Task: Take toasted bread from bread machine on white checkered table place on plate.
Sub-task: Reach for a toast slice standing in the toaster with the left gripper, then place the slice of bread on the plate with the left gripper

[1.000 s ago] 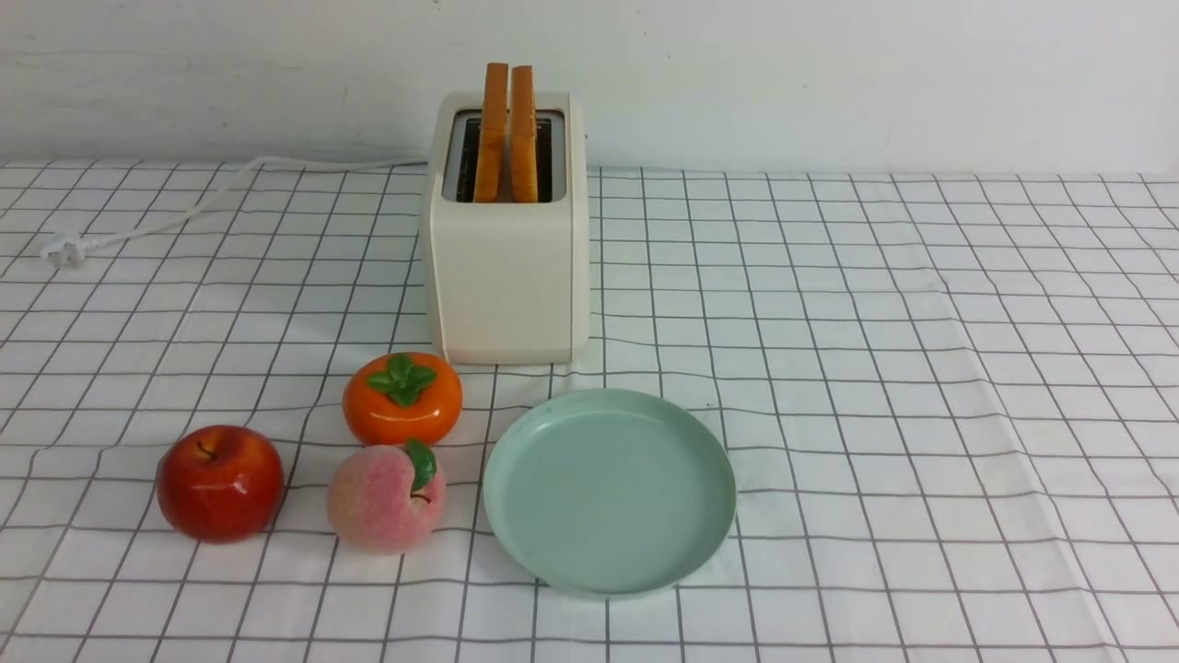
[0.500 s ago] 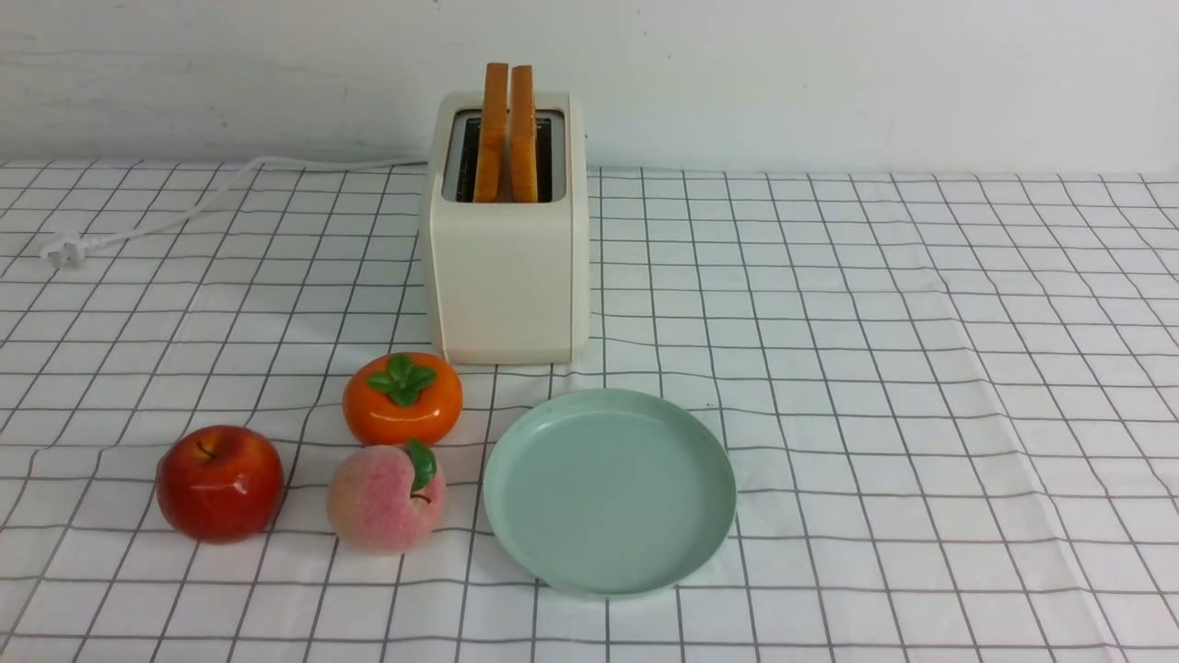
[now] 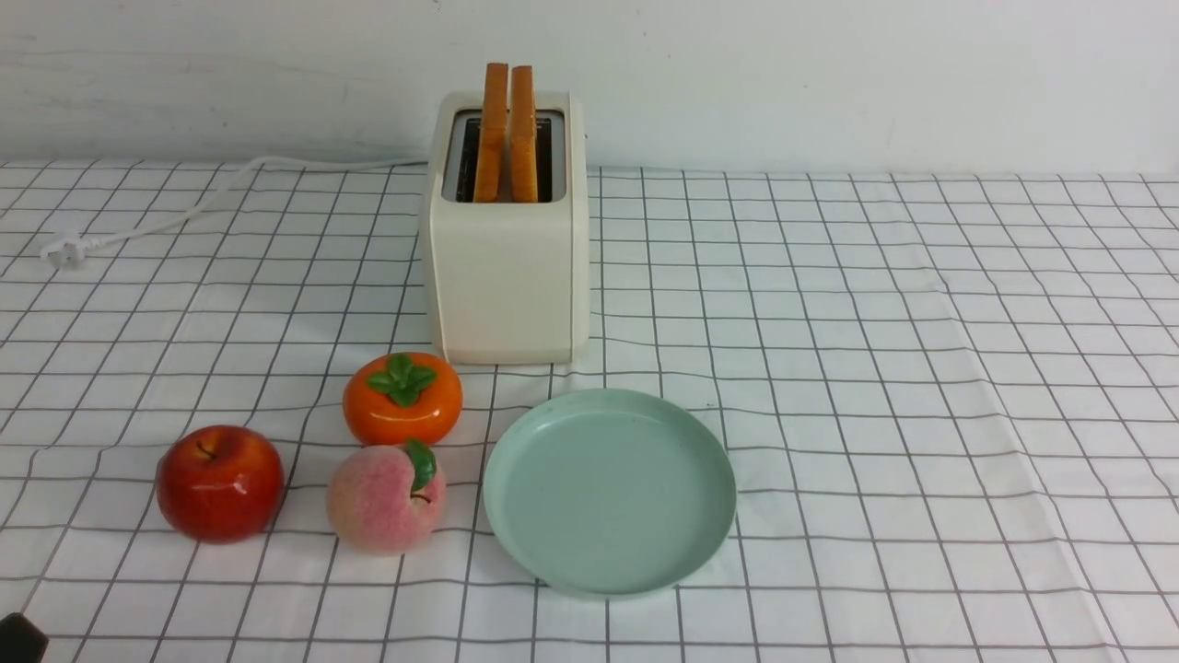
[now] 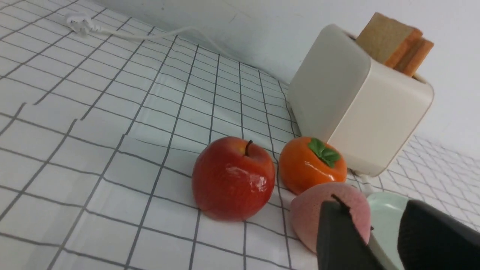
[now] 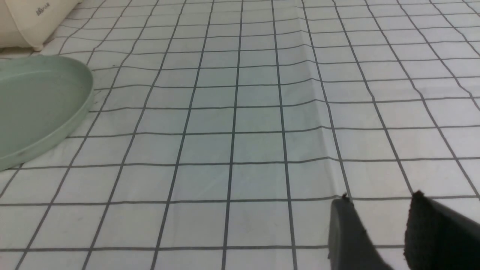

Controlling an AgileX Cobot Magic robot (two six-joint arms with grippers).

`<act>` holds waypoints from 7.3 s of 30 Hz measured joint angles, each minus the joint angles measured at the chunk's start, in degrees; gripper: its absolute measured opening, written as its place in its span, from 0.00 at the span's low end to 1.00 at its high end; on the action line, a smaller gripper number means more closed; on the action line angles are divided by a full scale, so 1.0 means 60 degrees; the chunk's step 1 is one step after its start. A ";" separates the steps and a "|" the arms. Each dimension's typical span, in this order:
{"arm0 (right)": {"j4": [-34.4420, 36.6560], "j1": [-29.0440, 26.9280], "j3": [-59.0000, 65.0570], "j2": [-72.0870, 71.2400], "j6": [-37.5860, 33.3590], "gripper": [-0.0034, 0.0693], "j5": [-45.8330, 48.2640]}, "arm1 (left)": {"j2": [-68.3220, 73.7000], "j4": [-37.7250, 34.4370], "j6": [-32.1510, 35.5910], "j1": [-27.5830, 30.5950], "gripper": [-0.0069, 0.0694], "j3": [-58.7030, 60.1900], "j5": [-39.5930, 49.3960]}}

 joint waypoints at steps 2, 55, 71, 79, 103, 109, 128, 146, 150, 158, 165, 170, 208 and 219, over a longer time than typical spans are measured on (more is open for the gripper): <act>0.0000 0.0000 0.0000 0.0000 0.0000 0.38 0.0000 | 0.0000 -0.0317 0.0000 0.0000 0.40 0.0000 -0.0052; 0.3659 0.1799 -0.8974 0.6645 -0.3353 0.08 0.3545 | 1.4842 -0.2950 0.5890 -0.2535 0.37 -1.1997 0.1154; 0.4765 0.1799 -0.8974 0.6652 -0.4100 0.09 0.2324 | 1.7737 -0.2960 0.6559 -0.2535 0.56 -1.3937 -0.0971; 0.5036 0.1799 -0.8974 0.6652 -0.4422 0.09 0.2018 | 1.7971 -0.3021 0.6559 -0.2535 0.56 -1.4105 -0.0917; 0.5066 0.1799 -0.8974 0.6652 -0.4443 0.10 0.1990 | 1.8778 -0.3063 0.6532 -0.2643 0.66 -1.4991 -0.1600; 0.5066 0.1799 -0.8974 0.6652 -0.4443 0.11 0.2033 | 1.8788 -0.3094 0.6473 -0.2643 0.66 -1.4991 -0.2000; 0.5066 0.1799 -0.8974 0.6652 -0.4443 0.13 0.2173 | 1.8743 -0.3127 0.6290 -0.2643 0.19 -1.5375 -0.2306; 0.5161 0.1799 -0.9374 0.6652 -0.4443 0.12 0.2257 | 1.3897 -0.3016 0.5543 -0.2625 0.19 -1.5832 0.3361; 0.5141 0.1799 -0.9521 0.6617 -0.4443 0.05 0.2973 | 1.3724 -0.3155 0.4961 -0.2722 0.19 -1.5569 0.5815; 0.5003 0.1799 -0.9549 0.6247 -0.4443 0.02 0.4453 | 1.5413 -0.4355 0.5222 -0.3729 0.19 -1.3342 0.6031; 0.4996 0.1799 -0.9560 0.5988 -0.4443 0.03 0.5383 | 1.7205 -0.5113 0.5246 -0.3702 0.19 -1.3233 0.5098; 0.4962 0.1799 -0.9560 0.5988 -0.4443 0.04 0.5555 | 1.7732 -0.5242 0.5246 -0.3695 0.19 -1.3233 0.4998; 0.5023 0.1799 -0.9560 0.6564 -0.4443 0.05 0.5480 | 1.3044 0.0480 0.4324 -0.3682 0.07 -1.3246 0.5358; 0.5178 0.1799 -1.0189 0.8172 -0.4255 0.05 0.5796 | 1.0873 0.0531 0.3222 -0.3682 0.07 -1.1825 0.6108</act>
